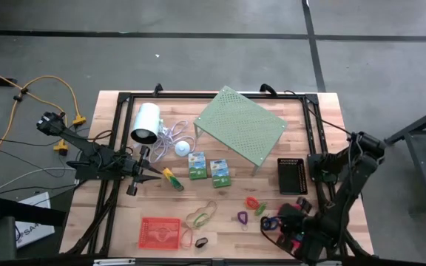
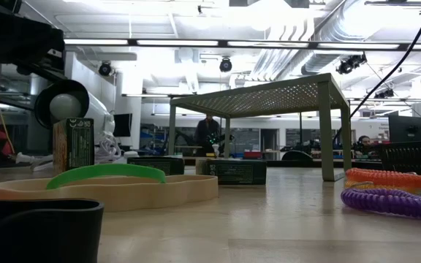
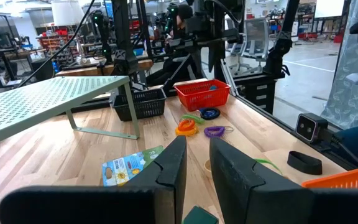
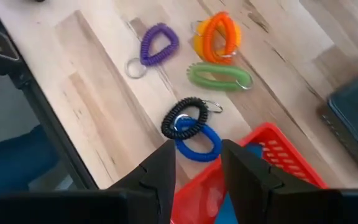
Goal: Pick & Place Office Desk Supplies
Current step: Put the green rubber band into the red bin
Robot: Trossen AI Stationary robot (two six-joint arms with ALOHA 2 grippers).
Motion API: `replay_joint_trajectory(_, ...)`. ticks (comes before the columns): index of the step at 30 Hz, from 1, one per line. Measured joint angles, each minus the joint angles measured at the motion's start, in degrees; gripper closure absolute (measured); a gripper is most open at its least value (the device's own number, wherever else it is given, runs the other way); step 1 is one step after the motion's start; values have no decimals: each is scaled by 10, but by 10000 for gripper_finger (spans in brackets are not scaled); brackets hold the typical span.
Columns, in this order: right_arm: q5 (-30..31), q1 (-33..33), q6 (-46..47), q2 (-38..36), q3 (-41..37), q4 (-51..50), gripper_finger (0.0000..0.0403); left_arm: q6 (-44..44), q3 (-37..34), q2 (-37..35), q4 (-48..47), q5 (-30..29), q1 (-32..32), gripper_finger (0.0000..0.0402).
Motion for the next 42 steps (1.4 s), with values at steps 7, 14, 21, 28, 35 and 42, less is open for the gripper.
replay_joint_trajectory(7, 2, -73, -191, 0, 0, 109, 286, 0, 0, 0, 0, 0, 0, 337)
replay_joint_trajectory(14, -50, -164, -434, 7, 0, 241, 286, 0, 0, 0, 0, 0, 0, 337)
replay_joint_trajectory(21, -135, -247, -634, 22, 1, 355, 286, 0, 0, 0, 0, 0, 0, 337)
replay_joint_trajectory(28, -208, -290, -753, 40, 0, 442, 286, 0, 0, 0, 0, 0, 0, 337)
replay_joint_trajectory(35, -206, -299, -843, 74, 1, 486, 286, 0, 0, 0, 0, 0, 0, 337)
replay_joint_trajectory(42, -223, -298, -893, 139, 0, 553, 286, 0, 0, 0, 0, 0, 0, 337)
